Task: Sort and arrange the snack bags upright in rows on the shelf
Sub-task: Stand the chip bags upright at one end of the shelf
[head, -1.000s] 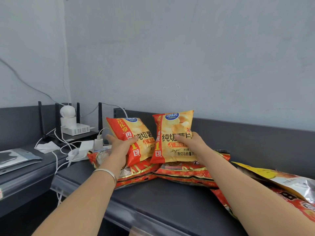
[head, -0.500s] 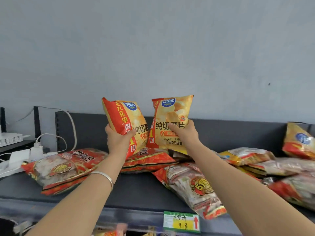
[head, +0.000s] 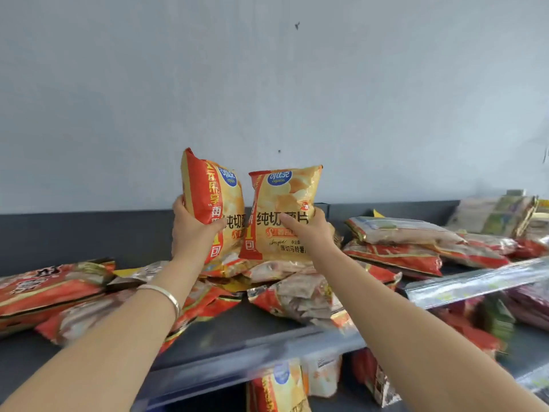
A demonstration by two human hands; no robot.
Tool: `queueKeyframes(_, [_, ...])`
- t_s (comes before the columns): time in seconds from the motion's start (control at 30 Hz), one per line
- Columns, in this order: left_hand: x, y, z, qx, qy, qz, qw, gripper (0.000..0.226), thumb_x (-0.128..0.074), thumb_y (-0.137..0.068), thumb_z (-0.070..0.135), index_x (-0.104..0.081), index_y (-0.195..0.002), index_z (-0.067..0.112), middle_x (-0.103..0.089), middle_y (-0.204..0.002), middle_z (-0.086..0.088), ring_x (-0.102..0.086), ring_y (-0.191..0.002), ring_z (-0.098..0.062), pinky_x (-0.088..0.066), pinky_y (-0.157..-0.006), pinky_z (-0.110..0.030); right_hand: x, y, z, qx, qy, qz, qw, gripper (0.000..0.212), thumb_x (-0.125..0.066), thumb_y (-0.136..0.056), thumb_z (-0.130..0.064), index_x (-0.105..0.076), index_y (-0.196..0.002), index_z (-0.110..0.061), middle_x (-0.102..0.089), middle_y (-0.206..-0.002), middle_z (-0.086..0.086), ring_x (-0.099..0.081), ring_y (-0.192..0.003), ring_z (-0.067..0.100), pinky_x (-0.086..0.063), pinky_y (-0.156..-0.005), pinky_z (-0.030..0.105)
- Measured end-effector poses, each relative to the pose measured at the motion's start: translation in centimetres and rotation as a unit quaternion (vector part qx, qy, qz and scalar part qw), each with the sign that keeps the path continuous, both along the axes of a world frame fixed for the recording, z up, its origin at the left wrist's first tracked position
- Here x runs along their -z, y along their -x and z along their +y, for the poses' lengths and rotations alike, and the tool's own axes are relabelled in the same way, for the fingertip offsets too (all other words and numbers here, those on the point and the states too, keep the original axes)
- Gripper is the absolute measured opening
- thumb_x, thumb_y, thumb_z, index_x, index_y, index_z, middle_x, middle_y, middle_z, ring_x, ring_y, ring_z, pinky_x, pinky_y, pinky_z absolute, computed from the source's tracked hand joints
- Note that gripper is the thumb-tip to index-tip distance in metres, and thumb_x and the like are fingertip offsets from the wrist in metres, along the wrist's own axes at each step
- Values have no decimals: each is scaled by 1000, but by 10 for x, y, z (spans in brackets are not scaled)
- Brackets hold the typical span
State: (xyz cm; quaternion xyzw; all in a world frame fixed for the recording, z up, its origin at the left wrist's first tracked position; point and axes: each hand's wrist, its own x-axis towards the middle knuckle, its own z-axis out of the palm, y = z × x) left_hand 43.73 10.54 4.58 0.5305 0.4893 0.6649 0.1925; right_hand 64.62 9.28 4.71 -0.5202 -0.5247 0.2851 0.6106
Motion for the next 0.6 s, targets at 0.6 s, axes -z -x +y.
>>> queueKeyframes(0.6, [-11,-233,73,87,-23,22,996,104,-78,-74,31,-2,-145,38,-45,-139,-1,-49,-123,-26,-41,-100,-55,-4,-245,23,69,-49,28,996,76,-77,-72,-49,-37,-132,-25,-63,-111,-3,-65,-98,21,-55,-86,47])
